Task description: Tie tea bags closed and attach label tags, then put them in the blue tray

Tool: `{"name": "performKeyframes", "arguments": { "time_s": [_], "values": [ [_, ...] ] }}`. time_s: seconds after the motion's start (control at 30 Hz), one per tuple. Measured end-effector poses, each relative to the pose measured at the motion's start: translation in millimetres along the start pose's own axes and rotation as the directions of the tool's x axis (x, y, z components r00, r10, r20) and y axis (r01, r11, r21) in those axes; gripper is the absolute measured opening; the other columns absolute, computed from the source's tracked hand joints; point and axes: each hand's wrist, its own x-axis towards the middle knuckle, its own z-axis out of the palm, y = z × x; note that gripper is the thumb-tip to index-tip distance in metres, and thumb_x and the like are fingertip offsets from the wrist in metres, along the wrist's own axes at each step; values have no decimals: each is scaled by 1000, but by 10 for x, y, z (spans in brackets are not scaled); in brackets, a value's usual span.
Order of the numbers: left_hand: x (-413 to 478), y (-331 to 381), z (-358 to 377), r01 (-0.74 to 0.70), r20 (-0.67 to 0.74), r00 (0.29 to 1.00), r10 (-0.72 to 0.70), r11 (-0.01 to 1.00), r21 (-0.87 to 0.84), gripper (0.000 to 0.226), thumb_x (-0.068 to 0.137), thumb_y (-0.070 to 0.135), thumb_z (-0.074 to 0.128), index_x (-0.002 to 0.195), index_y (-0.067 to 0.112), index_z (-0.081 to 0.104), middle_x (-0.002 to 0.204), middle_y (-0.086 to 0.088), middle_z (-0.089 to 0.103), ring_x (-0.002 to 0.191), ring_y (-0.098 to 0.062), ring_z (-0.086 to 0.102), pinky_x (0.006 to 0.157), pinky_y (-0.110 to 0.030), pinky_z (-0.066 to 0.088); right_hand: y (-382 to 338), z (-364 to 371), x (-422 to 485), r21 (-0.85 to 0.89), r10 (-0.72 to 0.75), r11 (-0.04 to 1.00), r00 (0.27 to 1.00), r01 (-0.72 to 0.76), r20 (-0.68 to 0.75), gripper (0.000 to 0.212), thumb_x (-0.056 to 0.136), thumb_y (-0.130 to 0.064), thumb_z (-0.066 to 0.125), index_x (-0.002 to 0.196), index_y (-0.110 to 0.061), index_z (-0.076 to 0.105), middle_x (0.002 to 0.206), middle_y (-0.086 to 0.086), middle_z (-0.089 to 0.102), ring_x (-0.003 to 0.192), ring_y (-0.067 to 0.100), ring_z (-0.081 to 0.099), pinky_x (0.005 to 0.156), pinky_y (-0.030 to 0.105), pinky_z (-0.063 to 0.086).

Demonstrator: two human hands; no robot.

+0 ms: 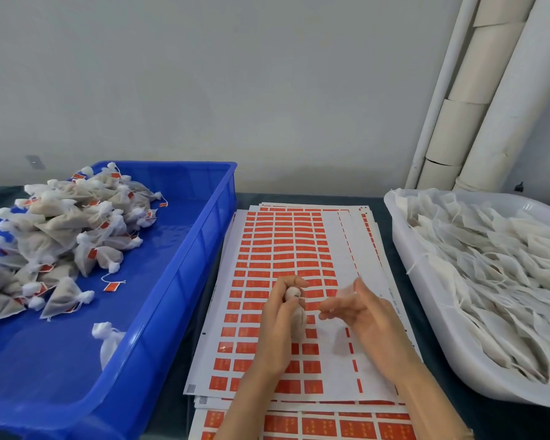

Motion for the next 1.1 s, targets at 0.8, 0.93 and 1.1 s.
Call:
{"name": "performKeyframes", "arguments": {
  "time_s": [0.8,0.93,1.1],
  "values": [
    [-26,-53,51,-193,146,975,169,967,168,11,85,15,69,89,25,68,86,13,66,90,-16,62,73,-17,51,228,-159,105,-228,-46,972,916,-50,-398,10,78,-37,74,85,-31,69,79,-23,70,79,-2,67,69,20,52],
    [-25,-58,52,-202,190,968,165,959,197,19,84,19,70,87,37,67,85,17,66,88,-12,62,72,-14,49,218,-129,77,-289,-77,957,952,-12,-296,13,75,-38,73,86,-31,72,83,-22,71,83,-2,67,62,9,50],
    [-11,-78,46,-182,192,971,142,960,214,10,85,23,69,89,33,69,87,18,66,90,-12,62,74,-15,49,204,-118,69,-291,-30,956,970,-42,-240,27,66,-48,69,87,-33,73,83,-22,72,83,-2,67,64,11,52]
  ]
}}
